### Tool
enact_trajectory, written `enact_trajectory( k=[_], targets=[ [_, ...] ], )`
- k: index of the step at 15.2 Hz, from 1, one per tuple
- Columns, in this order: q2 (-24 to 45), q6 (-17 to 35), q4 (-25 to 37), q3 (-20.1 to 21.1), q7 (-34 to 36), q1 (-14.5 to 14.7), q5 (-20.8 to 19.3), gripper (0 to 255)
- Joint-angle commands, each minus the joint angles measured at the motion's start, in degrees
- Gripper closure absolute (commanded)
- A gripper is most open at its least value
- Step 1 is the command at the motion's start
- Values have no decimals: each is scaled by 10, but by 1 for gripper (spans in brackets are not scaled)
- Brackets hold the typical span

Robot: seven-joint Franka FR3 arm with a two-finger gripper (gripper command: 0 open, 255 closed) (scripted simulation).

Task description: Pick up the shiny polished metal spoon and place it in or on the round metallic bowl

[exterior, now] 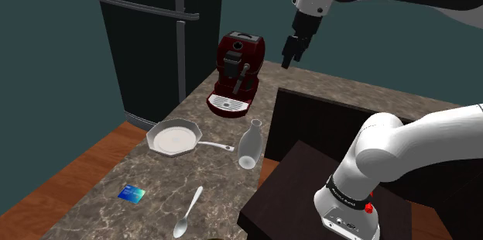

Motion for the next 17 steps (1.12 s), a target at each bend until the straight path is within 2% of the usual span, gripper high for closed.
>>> enact_trajectory(
  k=[1,9,17],
  targets=[
    [0,0,0,0,0,0,0,0],
    [19,129,-106,56,46,37,36,0],
    [92,275,-172,120,94,77,69,0]
  ],
)
